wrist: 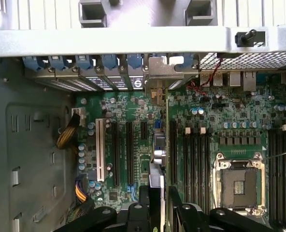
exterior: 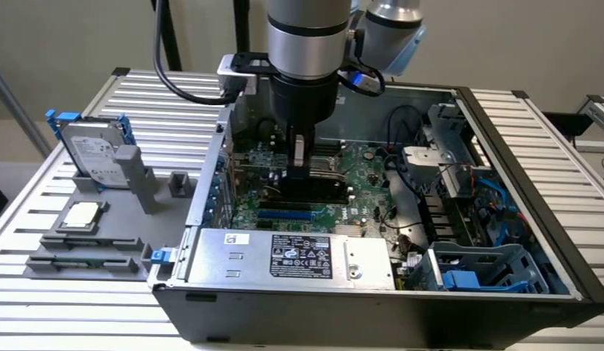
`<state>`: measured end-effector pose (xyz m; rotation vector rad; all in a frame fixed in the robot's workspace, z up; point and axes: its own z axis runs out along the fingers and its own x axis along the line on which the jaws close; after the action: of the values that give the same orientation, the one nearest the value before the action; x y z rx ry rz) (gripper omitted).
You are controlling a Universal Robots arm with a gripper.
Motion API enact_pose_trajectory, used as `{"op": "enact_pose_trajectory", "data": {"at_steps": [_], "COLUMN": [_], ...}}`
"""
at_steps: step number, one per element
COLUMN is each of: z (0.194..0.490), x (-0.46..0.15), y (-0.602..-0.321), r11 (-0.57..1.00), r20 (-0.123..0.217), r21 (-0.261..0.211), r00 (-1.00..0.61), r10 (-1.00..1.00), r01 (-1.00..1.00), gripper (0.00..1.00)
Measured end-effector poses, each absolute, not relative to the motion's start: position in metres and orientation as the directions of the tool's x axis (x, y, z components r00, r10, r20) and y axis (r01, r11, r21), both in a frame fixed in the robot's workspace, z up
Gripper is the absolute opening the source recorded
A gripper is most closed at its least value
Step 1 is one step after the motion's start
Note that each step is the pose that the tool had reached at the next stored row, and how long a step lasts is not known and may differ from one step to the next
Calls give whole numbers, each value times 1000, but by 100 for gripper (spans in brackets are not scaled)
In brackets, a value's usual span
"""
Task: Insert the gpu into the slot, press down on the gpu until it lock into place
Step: 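Insert the gpu into the slot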
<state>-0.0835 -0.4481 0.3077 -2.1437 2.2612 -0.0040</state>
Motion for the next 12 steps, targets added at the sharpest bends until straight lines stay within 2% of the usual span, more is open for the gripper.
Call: {"op": "enact_pose_trajectory", "data": {"at_steps": [12], "z": [287], "x": [-84], "y": [-448], "r11": [58], "r20": [-17], "r21": [-15], "r00": [-58], "r10": [-998], "r01": [-998], "gripper": [26]}}
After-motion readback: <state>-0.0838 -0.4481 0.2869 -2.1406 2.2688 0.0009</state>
